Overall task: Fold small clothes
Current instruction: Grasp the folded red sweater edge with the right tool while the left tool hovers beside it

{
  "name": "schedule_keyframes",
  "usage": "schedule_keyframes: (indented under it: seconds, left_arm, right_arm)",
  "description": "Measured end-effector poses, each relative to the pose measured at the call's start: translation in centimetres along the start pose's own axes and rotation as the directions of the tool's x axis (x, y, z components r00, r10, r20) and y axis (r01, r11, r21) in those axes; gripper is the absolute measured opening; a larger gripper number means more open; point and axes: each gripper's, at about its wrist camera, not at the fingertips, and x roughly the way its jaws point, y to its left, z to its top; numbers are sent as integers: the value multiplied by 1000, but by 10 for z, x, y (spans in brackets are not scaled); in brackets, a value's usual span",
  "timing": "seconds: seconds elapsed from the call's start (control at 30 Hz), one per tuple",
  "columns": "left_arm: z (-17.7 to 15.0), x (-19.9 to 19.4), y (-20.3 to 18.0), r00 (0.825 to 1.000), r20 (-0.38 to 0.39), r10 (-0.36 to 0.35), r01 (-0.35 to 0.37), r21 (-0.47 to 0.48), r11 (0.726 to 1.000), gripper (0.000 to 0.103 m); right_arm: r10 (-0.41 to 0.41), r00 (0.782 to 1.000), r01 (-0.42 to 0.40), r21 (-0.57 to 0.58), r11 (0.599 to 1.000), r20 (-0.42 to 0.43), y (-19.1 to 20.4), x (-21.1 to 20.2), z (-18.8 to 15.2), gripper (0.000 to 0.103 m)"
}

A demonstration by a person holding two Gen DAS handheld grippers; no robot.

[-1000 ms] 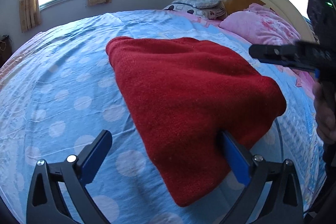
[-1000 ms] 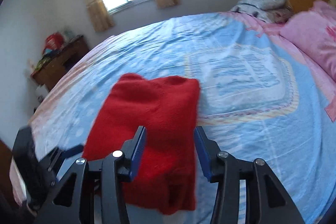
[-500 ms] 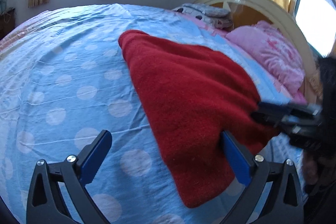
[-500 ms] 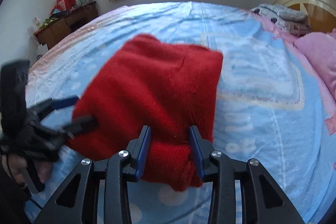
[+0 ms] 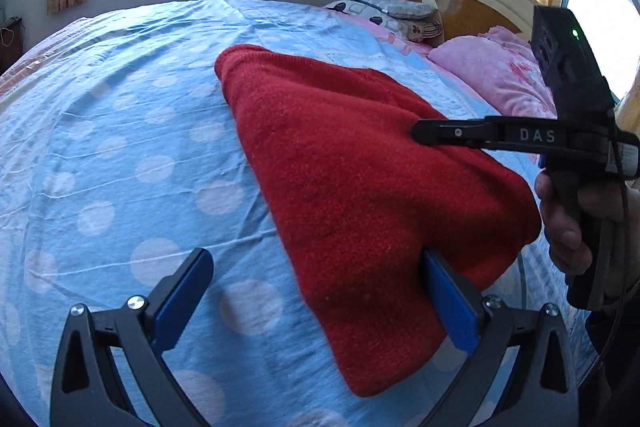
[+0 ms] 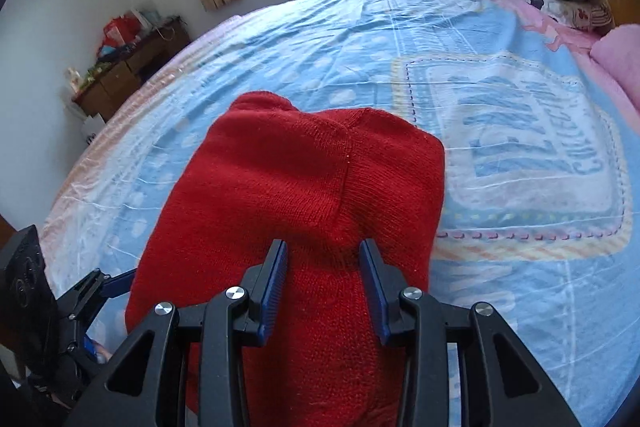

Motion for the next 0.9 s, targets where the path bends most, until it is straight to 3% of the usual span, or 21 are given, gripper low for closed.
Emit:
schedule_keyframes:
  seconds: [0.2, 0.37, 0.53, 0.83, 0.87, 0.9]
  left_arm:
    - [2, -11, -4, 999, 39, 24, -25, 17, 1000, 103]
    - [10, -31, 6, 990, 142, 5, 5, -71, 997, 103]
    - [17, 0, 2, 998, 56, 36, -34, -44, 998, 103]
    - [11, 10, 18, 997, 6, -75, 76, -149, 986, 103]
    - [11, 9, 16, 997, 9, -71, 71, -144, 987, 103]
    - [10, 9, 15, 998, 11, -62, 63, -139, 988, 103]
  right_arm:
    - [3, 1000, -3, -17, 1000, 9, -2, -1, -5, 38]
    - [15, 999, -14, -26, 1000, 34, -7, -3, -13, 38]
    - [68, 996, -69, 12, 998, 56, -13, -8, -6, 38]
    - [189, 974, -198, 71, 978, 124, -38, -21, 3, 40]
    - [187, 973, -199, 81, 977, 134, -41, -22, 4, 41]
    - [195, 969, -212, 102, 972, 155, -46, -23, 6, 52]
